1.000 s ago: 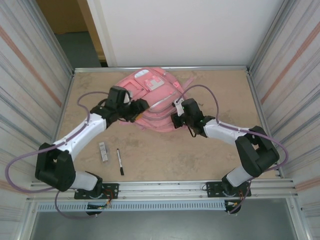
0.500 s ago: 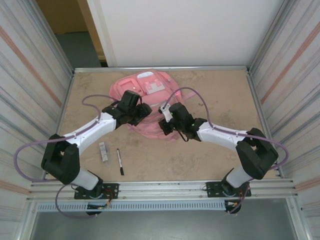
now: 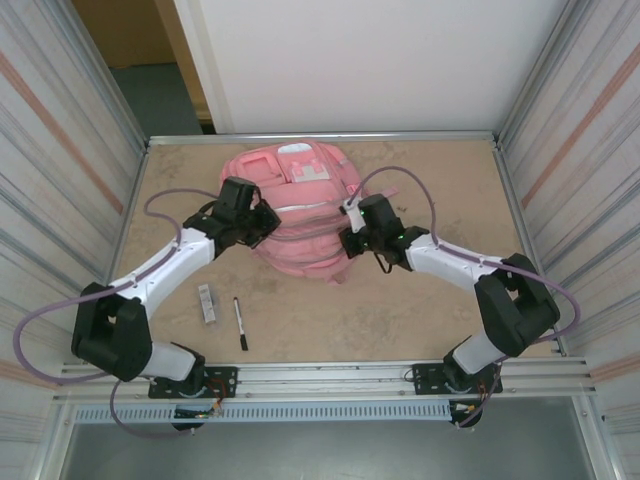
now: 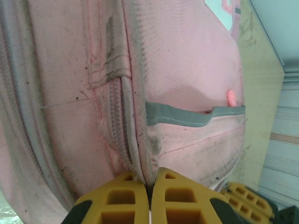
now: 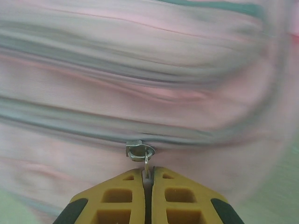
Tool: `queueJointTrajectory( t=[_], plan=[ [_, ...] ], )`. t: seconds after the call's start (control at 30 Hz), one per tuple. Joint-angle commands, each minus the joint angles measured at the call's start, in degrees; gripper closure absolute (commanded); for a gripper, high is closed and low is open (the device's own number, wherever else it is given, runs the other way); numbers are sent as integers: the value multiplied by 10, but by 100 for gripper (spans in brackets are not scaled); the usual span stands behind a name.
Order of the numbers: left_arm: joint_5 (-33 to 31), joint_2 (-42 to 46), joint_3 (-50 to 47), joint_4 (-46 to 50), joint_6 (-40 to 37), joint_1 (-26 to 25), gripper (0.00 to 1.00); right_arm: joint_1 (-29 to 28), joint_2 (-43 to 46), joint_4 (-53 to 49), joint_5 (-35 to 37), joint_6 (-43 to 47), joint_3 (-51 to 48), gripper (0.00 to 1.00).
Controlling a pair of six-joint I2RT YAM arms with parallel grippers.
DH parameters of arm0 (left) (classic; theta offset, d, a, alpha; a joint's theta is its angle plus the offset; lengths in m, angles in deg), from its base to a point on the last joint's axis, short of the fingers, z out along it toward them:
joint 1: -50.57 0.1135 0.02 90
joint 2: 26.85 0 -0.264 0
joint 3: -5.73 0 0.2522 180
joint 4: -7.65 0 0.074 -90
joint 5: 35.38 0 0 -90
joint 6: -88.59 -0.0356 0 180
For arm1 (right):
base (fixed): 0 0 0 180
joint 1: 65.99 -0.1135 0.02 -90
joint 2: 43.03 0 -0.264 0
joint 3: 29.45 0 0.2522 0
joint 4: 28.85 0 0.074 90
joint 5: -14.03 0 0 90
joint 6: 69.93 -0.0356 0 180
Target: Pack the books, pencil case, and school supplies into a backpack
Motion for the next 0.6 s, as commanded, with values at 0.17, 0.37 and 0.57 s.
queueJointTrajectory(
  t=[0.17,0.37,0.57],
  plan=[
    [111,28,-34,-16,-98,108,100,80,-40,-33,43,26,14,100],
    [154,-84,73,39,-189,166,100,37,-5,-26,-44,64,12,100],
    [170,-181,160,-18,-169,168,57,-71,-10,2,-90,47,50,100]
  ],
)
